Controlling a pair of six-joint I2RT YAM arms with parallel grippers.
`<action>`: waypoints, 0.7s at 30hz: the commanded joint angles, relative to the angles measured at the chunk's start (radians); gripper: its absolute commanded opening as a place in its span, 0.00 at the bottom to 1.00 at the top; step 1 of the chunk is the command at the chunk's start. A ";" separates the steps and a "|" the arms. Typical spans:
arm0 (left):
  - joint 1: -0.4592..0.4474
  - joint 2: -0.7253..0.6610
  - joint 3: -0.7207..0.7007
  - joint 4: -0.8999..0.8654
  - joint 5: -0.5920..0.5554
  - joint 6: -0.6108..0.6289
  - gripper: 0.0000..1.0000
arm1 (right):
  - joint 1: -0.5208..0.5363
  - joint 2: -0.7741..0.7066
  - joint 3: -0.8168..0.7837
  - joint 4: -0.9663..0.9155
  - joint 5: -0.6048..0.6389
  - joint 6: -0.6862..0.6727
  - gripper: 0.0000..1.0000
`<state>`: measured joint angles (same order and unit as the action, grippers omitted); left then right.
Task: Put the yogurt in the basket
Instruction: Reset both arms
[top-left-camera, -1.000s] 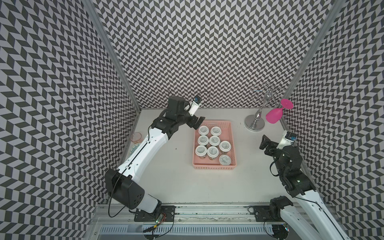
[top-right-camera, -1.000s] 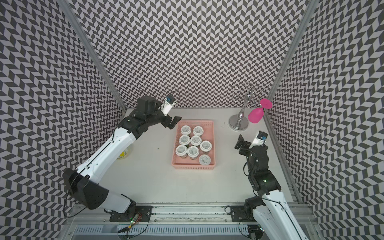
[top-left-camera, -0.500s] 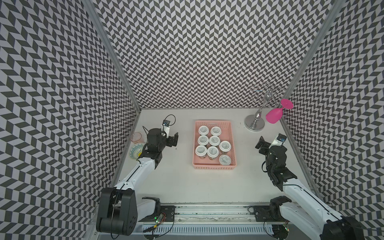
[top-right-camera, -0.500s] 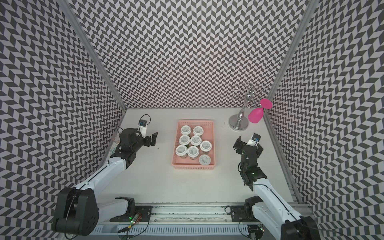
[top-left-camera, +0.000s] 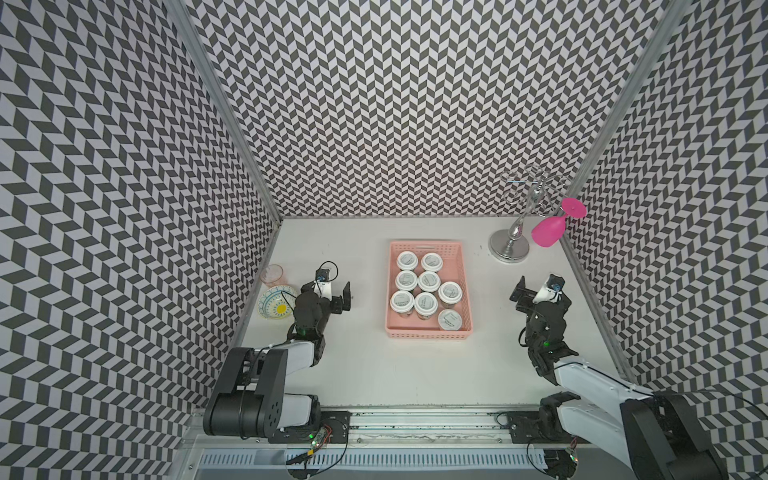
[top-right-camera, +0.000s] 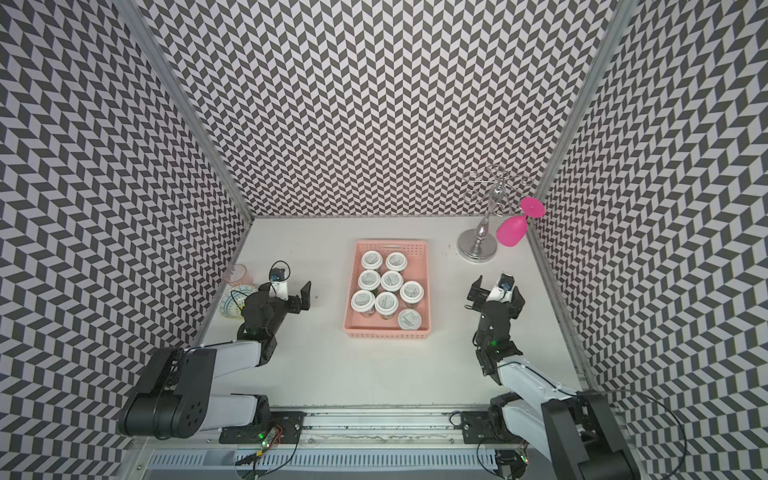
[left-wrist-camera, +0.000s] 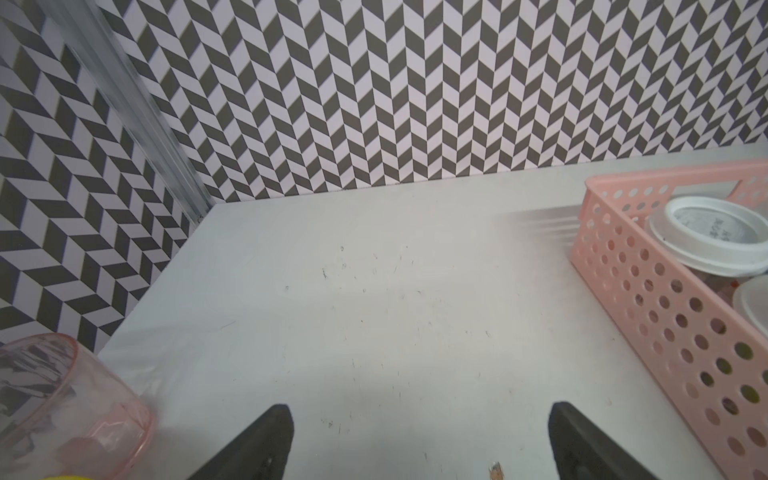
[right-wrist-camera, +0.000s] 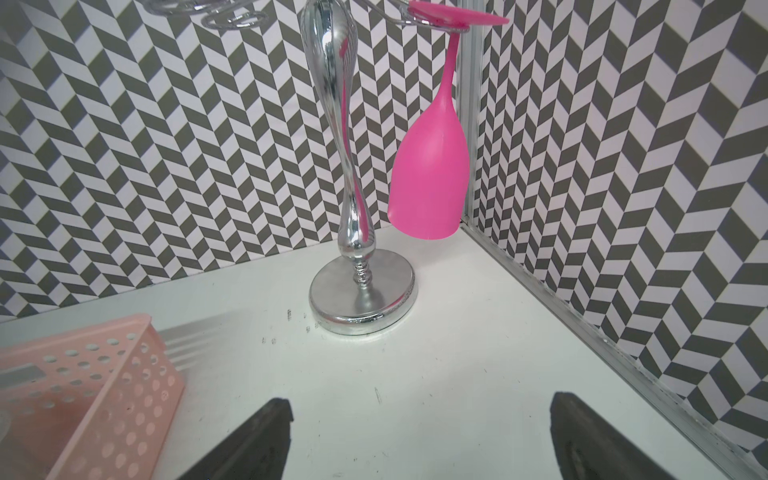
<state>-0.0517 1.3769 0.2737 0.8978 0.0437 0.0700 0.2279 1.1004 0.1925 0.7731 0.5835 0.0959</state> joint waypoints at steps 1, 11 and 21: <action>0.001 0.042 -0.064 0.301 -0.065 -0.019 1.00 | -0.031 0.063 -0.033 0.215 -0.037 -0.028 0.99; 0.023 0.165 0.004 0.288 -0.108 -0.072 1.00 | -0.116 0.206 0.003 0.306 -0.263 -0.034 0.99; 0.029 0.170 -0.013 0.329 -0.102 -0.069 1.00 | -0.118 0.137 -0.046 0.346 -0.265 -0.044 0.99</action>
<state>-0.0299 1.5623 0.2619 1.2331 -0.0490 0.0059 0.1089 1.2758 0.1665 1.0405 0.3172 0.0547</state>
